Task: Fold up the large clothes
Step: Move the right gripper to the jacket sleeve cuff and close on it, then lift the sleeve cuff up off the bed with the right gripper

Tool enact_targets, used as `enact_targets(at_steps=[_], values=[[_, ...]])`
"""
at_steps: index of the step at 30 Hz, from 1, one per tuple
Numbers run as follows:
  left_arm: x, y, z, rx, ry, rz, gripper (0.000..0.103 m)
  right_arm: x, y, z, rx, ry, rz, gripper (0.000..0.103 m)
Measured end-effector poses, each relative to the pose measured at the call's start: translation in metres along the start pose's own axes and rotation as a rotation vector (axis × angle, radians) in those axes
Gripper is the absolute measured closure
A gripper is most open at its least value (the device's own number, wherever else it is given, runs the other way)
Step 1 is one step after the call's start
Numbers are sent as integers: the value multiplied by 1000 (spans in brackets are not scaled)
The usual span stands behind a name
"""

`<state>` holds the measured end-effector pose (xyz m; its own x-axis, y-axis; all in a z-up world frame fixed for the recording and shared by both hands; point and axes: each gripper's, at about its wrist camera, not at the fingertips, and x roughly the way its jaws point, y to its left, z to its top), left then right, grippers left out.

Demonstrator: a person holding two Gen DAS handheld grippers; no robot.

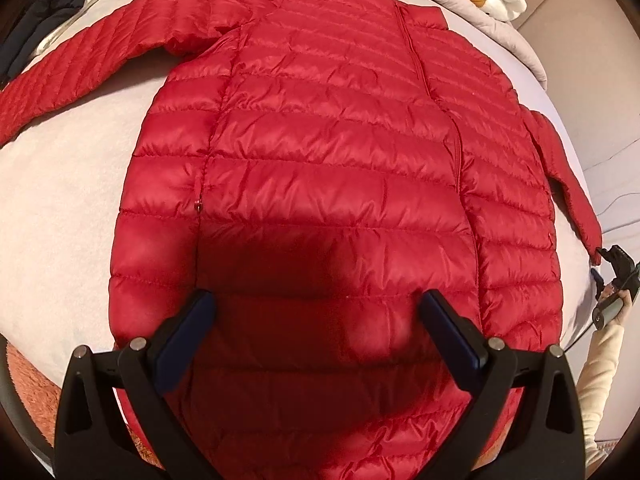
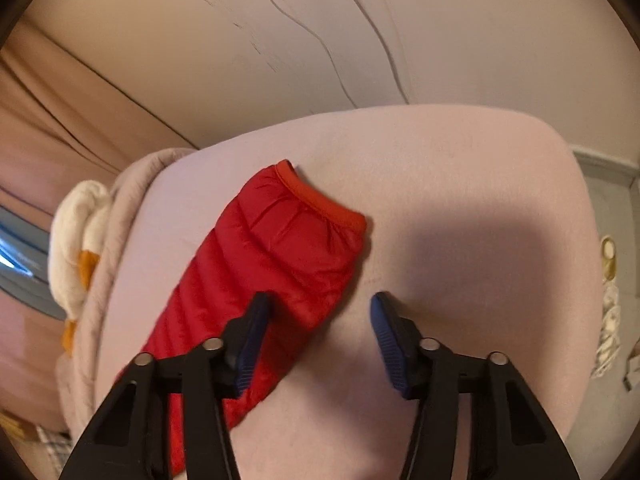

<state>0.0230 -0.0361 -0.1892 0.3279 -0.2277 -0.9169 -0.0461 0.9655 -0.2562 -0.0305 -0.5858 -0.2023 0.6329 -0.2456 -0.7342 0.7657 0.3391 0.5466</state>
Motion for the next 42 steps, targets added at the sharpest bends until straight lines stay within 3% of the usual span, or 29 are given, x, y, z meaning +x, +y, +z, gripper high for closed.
enact_targets(at_steps=[1, 3, 6, 14, 22, 27, 34, 42], values=[[-1, 0, 0, -1, 0, -3, 1, -1, 3, 0, -16, -3, -8, 61], [-1, -1, 3, -3, 1, -9, 1, -1, 6, -1, -43, -3, -17, 86], [-4, -3, 8, -1, -8, -16, 1, -13, 9, -5, -79, -32, -31, 95], [-33, -1, 20, -13, -123, -30, 1, -65, 40, -4, -185, -157, 35, 97], [-64, 6, 34, -26, -238, -48, 1, -139, 96, -13, -340, -292, 200, 98], [-79, 16, 37, -43, -267, -68, 1, -177, 126, -23, -428, -332, 337, 98], [-99, 33, 35, -76, -316, -111, 1, -210, 177, -49, -575, -422, 389, 99], [-118, 46, 32, -73, -374, -120, 1, -236, 204, -81, -726, -429, 485, 99]])
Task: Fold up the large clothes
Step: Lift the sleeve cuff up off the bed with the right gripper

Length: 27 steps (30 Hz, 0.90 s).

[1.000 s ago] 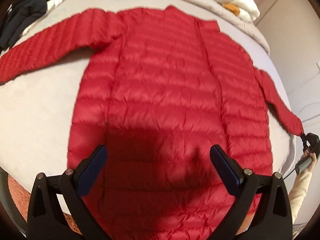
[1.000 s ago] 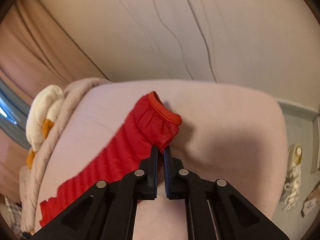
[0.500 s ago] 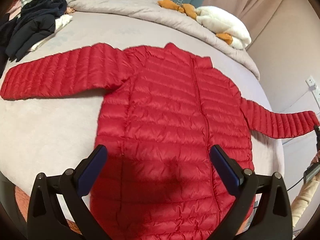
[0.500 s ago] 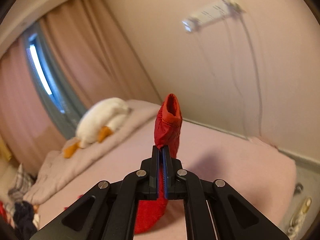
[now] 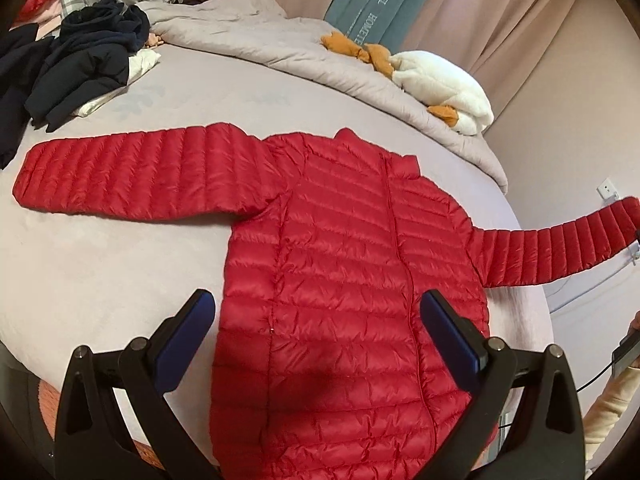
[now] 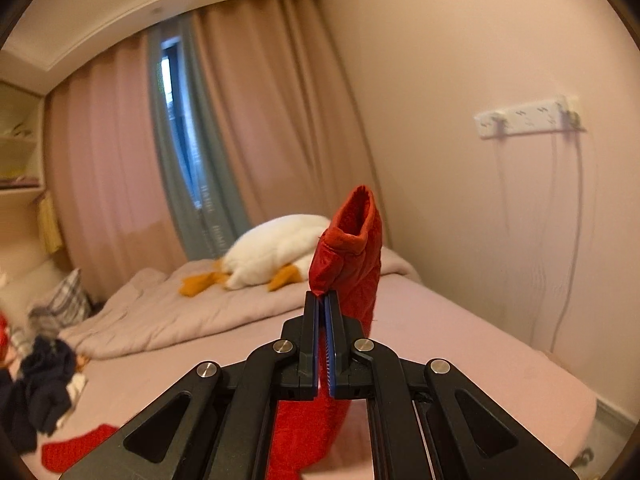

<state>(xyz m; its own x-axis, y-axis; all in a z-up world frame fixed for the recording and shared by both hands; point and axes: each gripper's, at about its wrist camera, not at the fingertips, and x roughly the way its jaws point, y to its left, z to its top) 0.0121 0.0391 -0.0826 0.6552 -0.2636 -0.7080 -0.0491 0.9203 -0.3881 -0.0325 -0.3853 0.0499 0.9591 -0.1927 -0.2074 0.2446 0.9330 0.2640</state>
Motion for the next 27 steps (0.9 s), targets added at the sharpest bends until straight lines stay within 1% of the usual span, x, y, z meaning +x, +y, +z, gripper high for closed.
enact_targets(at_steps=[5, 14, 20, 27], values=[[-11, 11, 0, -21, -31, -1, 1, -7, 28, -5, -68, 4, 84, 99], [-27, 30, 2, -45, -85, 24, 1, -6, 81, -19, -184, 64, 240, 99], [-30, 38, -1, -48, -96, 38, 1, -7, 121, -41, -283, 135, 342, 99], [-31, 49, -8, -71, -96, 59, 1, -2, 161, -77, -361, 271, 468, 99]])
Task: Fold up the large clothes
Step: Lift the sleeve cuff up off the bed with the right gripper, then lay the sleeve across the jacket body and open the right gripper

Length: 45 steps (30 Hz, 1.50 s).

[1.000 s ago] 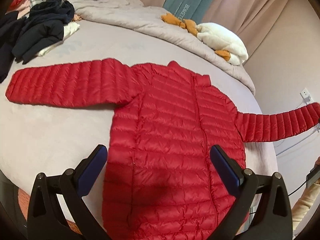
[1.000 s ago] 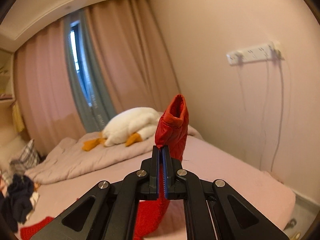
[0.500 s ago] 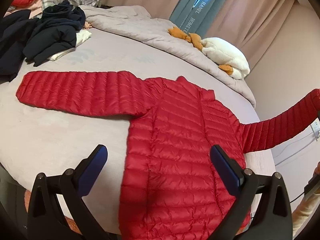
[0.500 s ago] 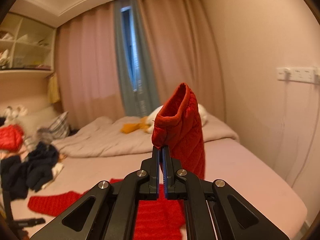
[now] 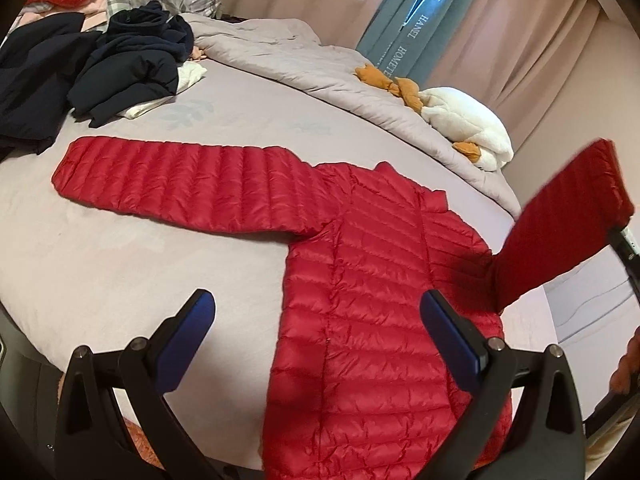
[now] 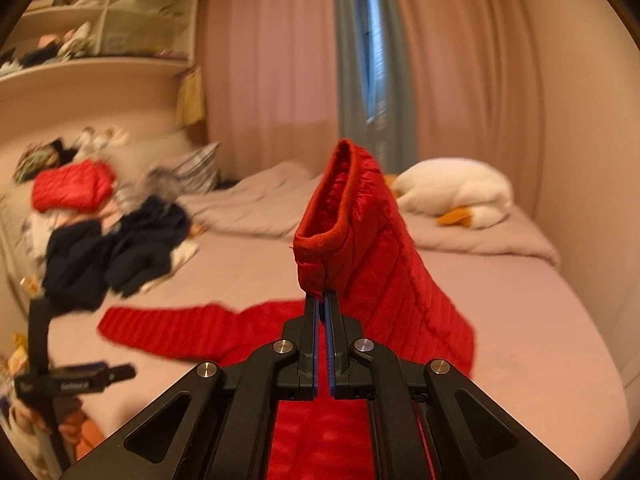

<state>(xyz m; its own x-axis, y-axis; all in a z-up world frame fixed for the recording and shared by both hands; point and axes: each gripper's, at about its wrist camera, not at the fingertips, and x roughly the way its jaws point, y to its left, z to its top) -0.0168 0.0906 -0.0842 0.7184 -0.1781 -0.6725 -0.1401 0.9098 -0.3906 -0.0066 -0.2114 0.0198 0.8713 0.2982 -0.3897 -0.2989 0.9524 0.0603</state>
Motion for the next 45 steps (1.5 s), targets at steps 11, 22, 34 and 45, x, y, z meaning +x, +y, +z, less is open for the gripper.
enact_targets(at_steps=[11, 22, 34, 45], values=[[13, 17, -17, -27, 57, 62, 1, 62, 36, -67, 21, 292, 155, 99], [23, 20, -25, -16, 88, 97, 1, 114, 67, -128, 3, 523, 152, 98], [22, 19, -23, -2, 79, 73, 1, 84, 71, -119, 1, 476, 103, 48], [15, 21, -8, 1, 32, 26, 0, 23, 65, -50, 1, 206, 36, 28]])
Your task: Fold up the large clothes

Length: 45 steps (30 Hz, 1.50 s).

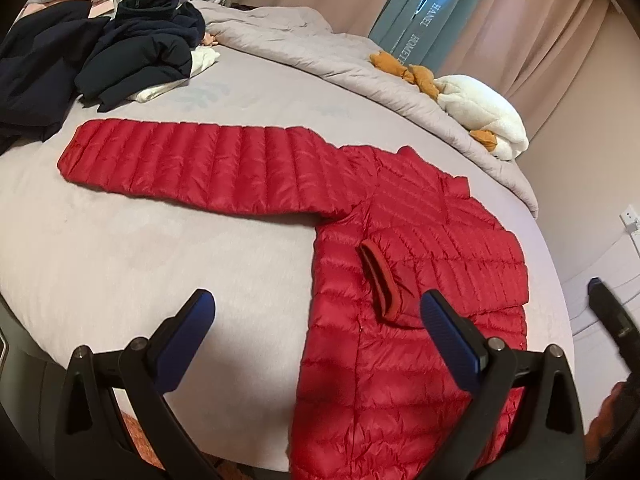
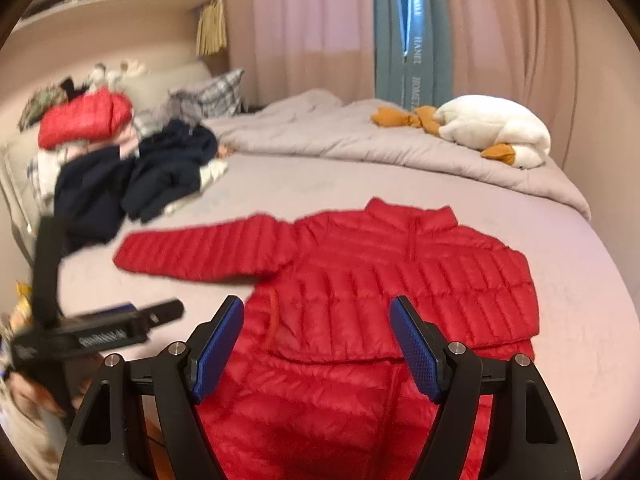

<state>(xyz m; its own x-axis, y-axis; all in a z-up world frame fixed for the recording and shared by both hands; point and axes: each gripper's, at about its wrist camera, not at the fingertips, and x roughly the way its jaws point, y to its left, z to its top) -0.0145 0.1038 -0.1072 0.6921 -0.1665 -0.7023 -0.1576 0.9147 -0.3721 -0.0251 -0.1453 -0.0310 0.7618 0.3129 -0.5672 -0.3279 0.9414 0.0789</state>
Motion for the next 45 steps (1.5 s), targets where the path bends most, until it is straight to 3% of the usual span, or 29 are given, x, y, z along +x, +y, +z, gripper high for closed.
enact_targets(at_steps=[12, 24, 30, 39, 45], values=[[14, -2, 5, 27, 24, -127, 0, -25, 1, 14, 50, -111, -165, 25], [32, -6, -7, 34, 71, -178, 1, -34, 5, 10, 106, -121, -180, 25], [25, -1, -14, 44, 42, -166, 1, -56, -4, -2, 83, -191, -304, 25], [18, -4, -32, 47, 31, -162, 1, -92, -44, -41, 168, -177, -429, 24], [19, -11, -40, 31, 36, -150, 1, -102, -60, -58, 204, -155, -458, 18]])
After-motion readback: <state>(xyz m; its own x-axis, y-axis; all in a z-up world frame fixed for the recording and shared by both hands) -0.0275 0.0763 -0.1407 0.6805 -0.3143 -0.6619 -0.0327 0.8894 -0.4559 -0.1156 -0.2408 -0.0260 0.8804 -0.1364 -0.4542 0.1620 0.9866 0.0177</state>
